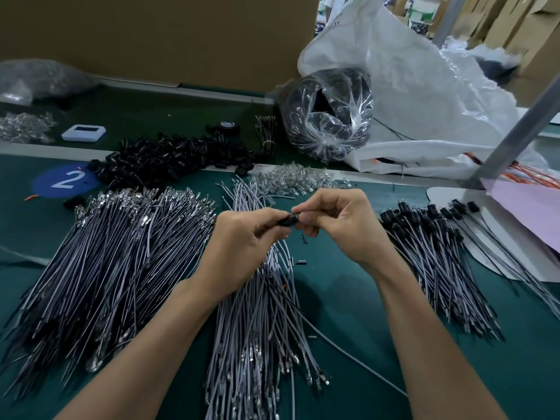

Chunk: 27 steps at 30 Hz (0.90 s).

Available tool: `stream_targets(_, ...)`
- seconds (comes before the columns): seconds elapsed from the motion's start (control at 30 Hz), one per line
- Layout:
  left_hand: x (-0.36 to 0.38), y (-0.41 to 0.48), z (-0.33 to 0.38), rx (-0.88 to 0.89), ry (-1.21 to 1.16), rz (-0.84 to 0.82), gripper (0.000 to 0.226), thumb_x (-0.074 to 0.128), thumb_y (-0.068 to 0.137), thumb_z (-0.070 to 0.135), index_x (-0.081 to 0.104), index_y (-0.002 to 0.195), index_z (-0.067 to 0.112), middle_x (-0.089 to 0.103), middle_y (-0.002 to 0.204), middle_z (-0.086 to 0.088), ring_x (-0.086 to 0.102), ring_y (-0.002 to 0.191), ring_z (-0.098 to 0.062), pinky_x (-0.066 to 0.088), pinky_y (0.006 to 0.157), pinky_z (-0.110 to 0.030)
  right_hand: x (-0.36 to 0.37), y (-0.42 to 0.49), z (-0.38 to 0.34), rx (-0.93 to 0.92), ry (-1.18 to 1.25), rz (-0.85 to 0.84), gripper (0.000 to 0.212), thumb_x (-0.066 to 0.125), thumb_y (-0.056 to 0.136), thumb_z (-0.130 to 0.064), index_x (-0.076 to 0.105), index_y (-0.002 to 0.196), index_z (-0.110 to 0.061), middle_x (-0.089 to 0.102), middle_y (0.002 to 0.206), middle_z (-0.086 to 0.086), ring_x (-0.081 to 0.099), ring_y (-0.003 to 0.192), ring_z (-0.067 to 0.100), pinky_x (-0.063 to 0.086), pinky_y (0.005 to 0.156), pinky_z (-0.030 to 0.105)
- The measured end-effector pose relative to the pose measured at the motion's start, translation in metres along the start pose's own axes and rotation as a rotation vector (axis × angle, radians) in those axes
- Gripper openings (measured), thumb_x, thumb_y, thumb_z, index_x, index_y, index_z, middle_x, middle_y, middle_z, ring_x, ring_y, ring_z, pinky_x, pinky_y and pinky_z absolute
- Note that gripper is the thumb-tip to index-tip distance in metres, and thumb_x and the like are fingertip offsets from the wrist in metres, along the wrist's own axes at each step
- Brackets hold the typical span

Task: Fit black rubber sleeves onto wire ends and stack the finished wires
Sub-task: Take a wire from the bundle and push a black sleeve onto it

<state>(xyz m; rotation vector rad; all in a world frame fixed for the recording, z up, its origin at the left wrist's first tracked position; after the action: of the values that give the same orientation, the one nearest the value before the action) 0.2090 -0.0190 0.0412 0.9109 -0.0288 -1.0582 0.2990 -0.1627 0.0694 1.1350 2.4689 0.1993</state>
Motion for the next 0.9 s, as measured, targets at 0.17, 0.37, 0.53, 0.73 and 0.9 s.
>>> stream_targets(0.17, 0.001, -0.002, 0.002, 0.079, 0.083, -0.024, 0.026, 0.074, 0.077, 0.012, 0.076, 0.101, 0.005, 0.075, 0.081, 0.004, 0.07, 0.065, -0.005, 0.057, 0.058, -0.03, 0.0, -0.001, 0.003, 0.035, 0.029, -0.019, 0.031, 0.062, 0.082, 0.018, 0.071, 0.079, -0.012, 0.069, 0.061, -0.001, 0.06, 0.053, 0.009, 0.05, 0.055, 0.019)
stream_targets(0.37, 0.0, -0.001, 0.004, 0.134, 0.06, 0.004, 0.031, 0.076, 0.077, 0.0, 0.072, 0.108, 0.001, 0.066, 0.091, 0.014, 0.069, 0.083, 0.001, 0.056, 0.069, -0.012, 0.002, -0.002, 0.0, 0.027, 0.044, -0.008, 0.028, 0.065, 0.081, 0.016, 0.073, 0.08, -0.011, 0.07, 0.063, 0.001, 0.06, 0.055, 0.011, 0.052, 0.057, 0.021)
stream_targets(0.53, 0.0, 0.0, 0.003, 0.144, 0.058, 0.07, 0.028, 0.075, 0.078, -0.001, 0.074, 0.106, 0.004, 0.065, 0.093, 0.02, 0.062, 0.082, 0.019, 0.052, 0.072, -0.006, 0.003, 0.0, -0.007, 0.024, 0.033, 0.005, 0.03, 0.066, 0.08, 0.016, 0.073, 0.078, -0.013, 0.07, 0.064, 0.002, 0.06, 0.056, 0.012, 0.052, 0.057, 0.023)
stream_targets(0.73, -0.003, 0.002, 0.005, 0.054, -0.025, 0.139, 0.028, 0.077, 0.08, 0.005, 0.073, 0.108, 0.011, 0.07, 0.091, 0.018, 0.07, 0.079, 0.004, 0.059, 0.074, -0.022, 0.012, 0.002, -0.022, 0.004, -0.073, 0.022, 0.021, 0.064, 0.087, 0.008, 0.07, 0.085, -0.013, 0.068, 0.07, 0.0, 0.061, 0.062, 0.006, 0.051, 0.064, 0.019)
stream_targets(0.9, 0.001, 0.004, 0.019, -0.115, -0.214, 0.112, 0.05, 0.076, 0.076, 0.044, 0.06, 0.118, 0.022, 0.07, 0.101, 0.016, 0.07, 0.089, 0.005, 0.056, 0.075, -0.016, 0.003, -0.002, -0.046, -0.052, -0.118, 0.117, 0.02, 0.06, 0.092, 0.002, 0.064, 0.088, -0.018, 0.068, 0.08, 0.003, 0.062, 0.071, 0.01, 0.053, 0.071, 0.027)
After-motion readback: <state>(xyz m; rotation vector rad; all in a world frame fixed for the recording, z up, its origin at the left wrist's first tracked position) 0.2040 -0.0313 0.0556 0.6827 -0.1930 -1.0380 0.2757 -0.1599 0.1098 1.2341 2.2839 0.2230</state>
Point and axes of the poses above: each hand's wrist, its own y-axis towards the middle knuckle, its own x-axis out of the palm, z = x × y, the point moved 3 cm from there along y, towards the middle knuckle
